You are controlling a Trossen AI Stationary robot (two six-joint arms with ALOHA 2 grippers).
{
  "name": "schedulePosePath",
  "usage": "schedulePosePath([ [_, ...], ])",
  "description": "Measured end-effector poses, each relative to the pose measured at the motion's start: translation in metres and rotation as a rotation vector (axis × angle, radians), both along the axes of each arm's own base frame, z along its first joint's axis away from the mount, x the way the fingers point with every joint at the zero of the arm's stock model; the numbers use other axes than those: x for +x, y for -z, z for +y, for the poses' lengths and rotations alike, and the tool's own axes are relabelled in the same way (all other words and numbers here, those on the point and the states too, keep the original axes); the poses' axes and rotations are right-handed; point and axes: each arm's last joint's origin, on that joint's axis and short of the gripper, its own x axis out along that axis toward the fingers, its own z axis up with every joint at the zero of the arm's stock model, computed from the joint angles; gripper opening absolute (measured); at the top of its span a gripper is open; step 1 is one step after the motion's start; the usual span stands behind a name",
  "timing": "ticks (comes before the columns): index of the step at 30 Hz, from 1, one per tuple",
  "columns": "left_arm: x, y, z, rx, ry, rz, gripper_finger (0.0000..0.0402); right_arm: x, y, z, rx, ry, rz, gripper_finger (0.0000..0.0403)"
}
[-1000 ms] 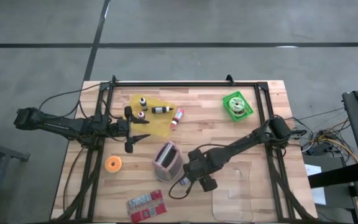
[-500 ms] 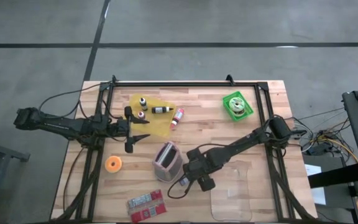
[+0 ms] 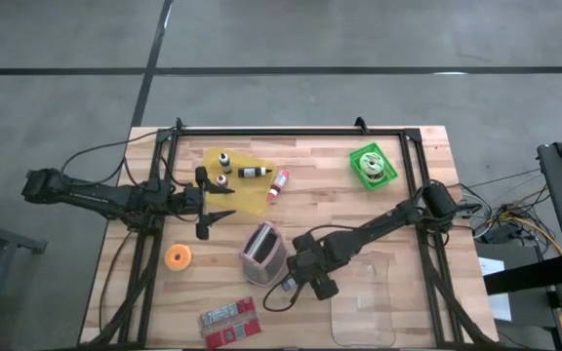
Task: Pick & Place Food Item
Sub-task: Put the violet food coloring into the yellow bin
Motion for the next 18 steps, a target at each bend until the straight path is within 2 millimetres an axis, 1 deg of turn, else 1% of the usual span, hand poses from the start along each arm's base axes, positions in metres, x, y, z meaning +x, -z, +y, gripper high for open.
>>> schedulePosePath([
  [3, 0.0000, 0.0000, 0.0000, 0.000, 0.000, 0.000, 0.0259, 0.0000, 0.0000, 0.0001, 0.001, 0.003, 0.000, 0.0209],
  [9, 0.0000, 0.0000, 0.0000, 0.000, 0.000, 0.000, 0.0259, 0.0003, 0.0015, 0.0004, 0.007, -0.007, 0.004, 0.0148],
  [11, 0.0000, 0.0000, 0.0001, 0.000, -0.001, 0.000, 0.0259, 0.0002, 0.0016, 0.0012, 0.011, -0.010, 0.005, 0.0134],
  [18, -0.0001, -0.0009, 0.0002, -0.001, -0.001, -0.009, 0.0259, 0.0024, 0.0013, 0.0023, 0.018, -0.009, -0.019, 0.0126],
])
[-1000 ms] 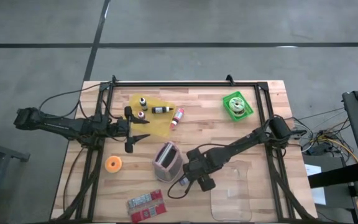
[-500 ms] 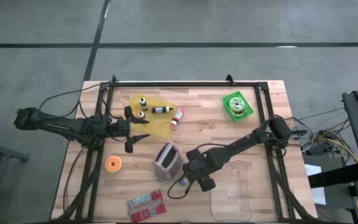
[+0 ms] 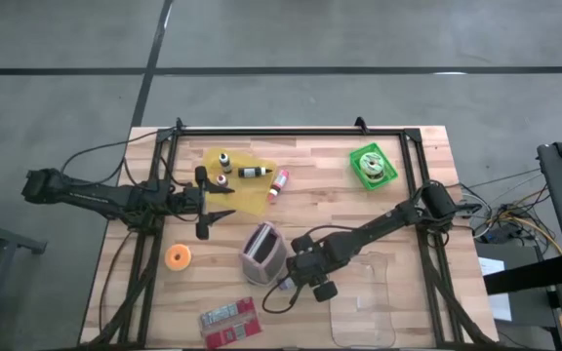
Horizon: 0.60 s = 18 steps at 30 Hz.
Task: Pick & Place Food Item
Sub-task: Put the violet food coloring into the yellow bin
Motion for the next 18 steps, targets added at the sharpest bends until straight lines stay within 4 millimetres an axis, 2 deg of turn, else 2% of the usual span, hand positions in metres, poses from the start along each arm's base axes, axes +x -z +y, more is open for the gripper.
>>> schedulePosePath([
  [5, -0.0001, -0.0003, 0.0000, 0.000, 0.000, -0.003, 0.0259, -0.0005, 0.0005, -0.0006, -0.009, 0.011, 0.006, 0.0101],
  [11, -0.0002, -0.0002, 0.0000, 0.000, 0.000, -0.002, 0.0259, -0.0001, -0.0016, -0.0006, -0.010, 0.016, -0.002, 0.0016],
  [18, -0.0002, -0.0002, 0.0000, 0.000, 0.000, -0.002, 0.0259, 0.0002, -0.0043, -0.0004, -0.012, 0.015, 0.009, 0.0008],
])
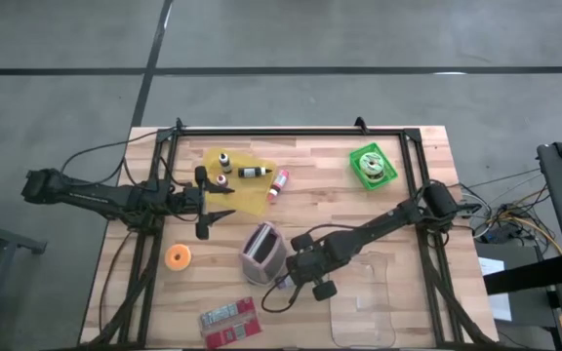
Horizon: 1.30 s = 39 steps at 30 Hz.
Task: Pick & Place Food Item
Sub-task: Put the violet food coloring into the yellow bin
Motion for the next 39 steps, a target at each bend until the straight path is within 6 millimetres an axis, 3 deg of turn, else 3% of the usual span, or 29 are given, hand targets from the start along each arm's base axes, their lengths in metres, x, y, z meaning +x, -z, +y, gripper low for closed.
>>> schedulePosePath([
  [11, 0.000, 0.000, 0.000, 0.000, 0.000, 0.000, 0.0259, 0.003, -0.012, 0.006, 0.055, -0.029, 0.008, 0.0028],
  [15, 0.000, 0.000, 0.000, 0.000, 0.000, 0.000, 0.0259, 0.004, -0.013, 0.006, 0.058, -0.014, 0.009, 0.0072],
  [24, 0.000, 0.000, 0.000, 0.001, 0.000, 0.000, 0.0259, 0.006, -0.011, 0.004, 0.079, 0.067, 0.012, 0.0211],
  [27, 0.000, 0.000, 0.000, 0.003, 0.001, 0.001, 0.0259, 0.007, -0.012, 0.005, 0.084, 0.066, 0.001, 0.0238],
  [33, 0.000, 0.000, 0.000, 0.010, 0.001, 0.001, 0.0259, 0.010, -0.010, 0.007, 0.101, 0.063, -0.024, 0.0246],
  [39, 0.000, 0.000, 0.000, 0.010, 0.002, 0.001, 0.0259, 0.013, 0.011, 0.008, 0.085, 0.066, 0.027, 0.0247],
])
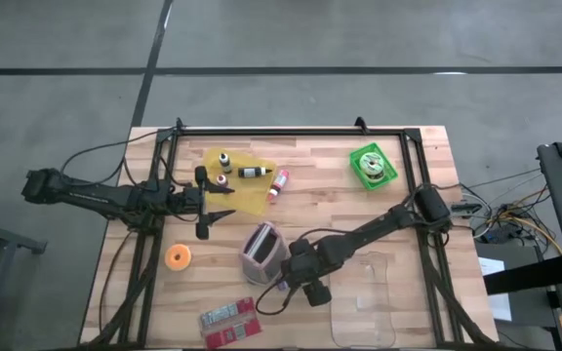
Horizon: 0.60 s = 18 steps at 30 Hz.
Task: Pick & Place Food Item
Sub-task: Put the violet food coloring into the yellow bin
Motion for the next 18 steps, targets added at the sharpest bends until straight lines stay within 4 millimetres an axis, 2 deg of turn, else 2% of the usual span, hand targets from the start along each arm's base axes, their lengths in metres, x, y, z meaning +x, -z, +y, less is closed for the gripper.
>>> schedulePosePath([
  [8, 0.0000, 0.0000, 0.0000, 0.000, 0.000, 0.000, 0.0259, 0.0016, 0.0085, -0.0001, -0.040, 0.010, 0.026, 0.0234],
  [13, 0.0000, -0.0001, 0.0000, 0.000, 0.000, 0.000, 0.0259, 0.0024, 0.0091, -0.0010, -0.064, 0.032, 0.016, 0.0200],
  [18, 0.0000, -0.0001, 0.0000, 0.001, 0.000, 0.000, 0.0259, 0.0024, 0.0097, -0.0009, -0.063, 0.041, 0.019, 0.0146],
])
